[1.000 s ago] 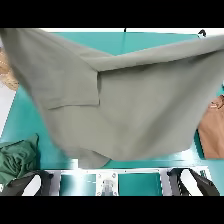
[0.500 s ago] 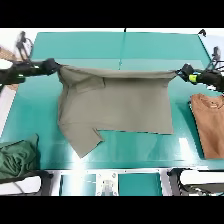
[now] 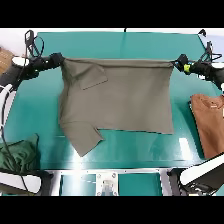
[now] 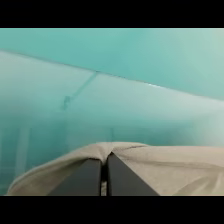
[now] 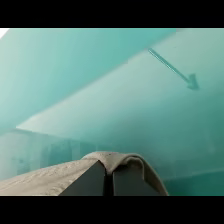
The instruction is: Fold the shirts.
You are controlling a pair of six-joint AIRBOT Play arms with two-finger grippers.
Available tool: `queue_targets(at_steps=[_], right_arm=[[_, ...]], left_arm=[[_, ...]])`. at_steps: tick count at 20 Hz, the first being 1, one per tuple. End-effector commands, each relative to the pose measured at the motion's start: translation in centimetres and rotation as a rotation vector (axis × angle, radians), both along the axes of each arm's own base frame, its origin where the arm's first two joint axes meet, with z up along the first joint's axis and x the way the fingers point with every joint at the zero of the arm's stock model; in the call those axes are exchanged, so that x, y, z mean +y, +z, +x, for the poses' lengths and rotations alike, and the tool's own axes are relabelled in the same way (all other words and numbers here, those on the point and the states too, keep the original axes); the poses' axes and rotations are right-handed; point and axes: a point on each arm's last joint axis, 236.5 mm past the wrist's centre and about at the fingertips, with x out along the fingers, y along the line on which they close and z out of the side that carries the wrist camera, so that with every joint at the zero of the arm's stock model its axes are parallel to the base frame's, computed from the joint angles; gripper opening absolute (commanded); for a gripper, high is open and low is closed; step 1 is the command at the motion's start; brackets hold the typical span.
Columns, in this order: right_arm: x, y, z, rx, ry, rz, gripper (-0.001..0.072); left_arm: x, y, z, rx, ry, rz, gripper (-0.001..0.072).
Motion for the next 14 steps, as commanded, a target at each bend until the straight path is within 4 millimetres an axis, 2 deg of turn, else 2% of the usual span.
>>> queue_targets(at_steps=[1, 4, 6, 10, 14], right_arm=[[0.2, 0.2, 1.0, -0.014, -0.001, 0.002, 0.0017], [0.6, -1.2, -0.4, 0.044, 0.063, -0.01, 0.0017], [0.6, -2.9, -2.9, 0.146, 0.127, -0.001, 0.0016], [0.2, -7.1, -9.0, 0.392, 0.273, -0.064, 0.0016], [0.6, -9.1, -11.9, 0.503, 0.329, -0.074, 0.0016]], left_arm=[[0.2, 0.0, 0.5, -0.009, 0.007, 0.012, 0.0023], [-1.0, -2.2, -1.2, 0.066, -0.101, 0.079, 0.0023], [-1.9, -4.1, -3.2, 0.145, -0.196, 0.132, 0.0023], [-1.4, -7.3, -6.6, 0.313, -0.274, 0.212, 0.0023], [-1.5, -8.8, -9.0, 0.416, -0.335, 0.239, 0.0023]])
